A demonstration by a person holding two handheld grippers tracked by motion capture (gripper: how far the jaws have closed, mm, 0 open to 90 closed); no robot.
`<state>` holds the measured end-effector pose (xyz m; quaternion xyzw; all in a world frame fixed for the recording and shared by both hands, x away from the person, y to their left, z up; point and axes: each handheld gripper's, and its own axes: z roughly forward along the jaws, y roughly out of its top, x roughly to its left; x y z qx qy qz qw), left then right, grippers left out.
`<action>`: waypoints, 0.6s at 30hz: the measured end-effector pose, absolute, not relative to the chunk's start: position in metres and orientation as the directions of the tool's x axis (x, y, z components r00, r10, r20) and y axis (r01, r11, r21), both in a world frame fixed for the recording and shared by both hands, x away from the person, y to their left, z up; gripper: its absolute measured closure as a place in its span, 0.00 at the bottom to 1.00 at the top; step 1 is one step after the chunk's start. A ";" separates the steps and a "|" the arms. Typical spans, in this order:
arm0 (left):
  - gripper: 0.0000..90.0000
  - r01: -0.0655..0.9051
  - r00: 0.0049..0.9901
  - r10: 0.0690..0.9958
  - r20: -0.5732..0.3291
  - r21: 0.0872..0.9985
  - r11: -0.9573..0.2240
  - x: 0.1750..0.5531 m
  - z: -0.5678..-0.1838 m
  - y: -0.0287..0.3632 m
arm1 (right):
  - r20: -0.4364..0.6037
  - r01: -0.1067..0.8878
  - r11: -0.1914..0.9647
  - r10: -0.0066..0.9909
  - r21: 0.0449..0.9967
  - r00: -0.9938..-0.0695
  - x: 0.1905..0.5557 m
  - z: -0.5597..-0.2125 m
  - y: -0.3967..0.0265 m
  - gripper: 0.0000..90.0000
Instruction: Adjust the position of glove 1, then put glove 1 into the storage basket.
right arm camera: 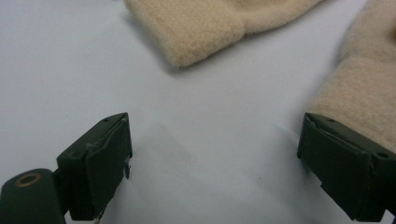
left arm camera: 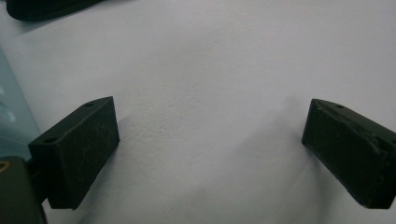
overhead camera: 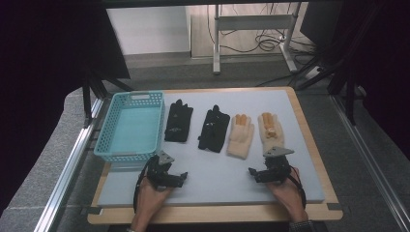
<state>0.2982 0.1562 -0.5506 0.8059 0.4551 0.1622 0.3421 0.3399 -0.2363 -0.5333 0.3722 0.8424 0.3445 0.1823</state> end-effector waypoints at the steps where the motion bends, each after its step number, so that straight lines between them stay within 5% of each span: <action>1: 0.05 0.623 0.533 0.845 -0.050 0.699 -0.352 0.298 -0.551 0.156 | -0.048 0.503 0.484 0.753 0.716 -0.656 0.340 -0.533 -0.236 0.10; 18: 0.05 0.621 0.535 0.843 -0.049 0.700 -0.353 0.298 -0.551 0.157 | -0.052 0.502 0.485 0.755 0.716 -0.654 0.339 -0.533 -0.236 0.10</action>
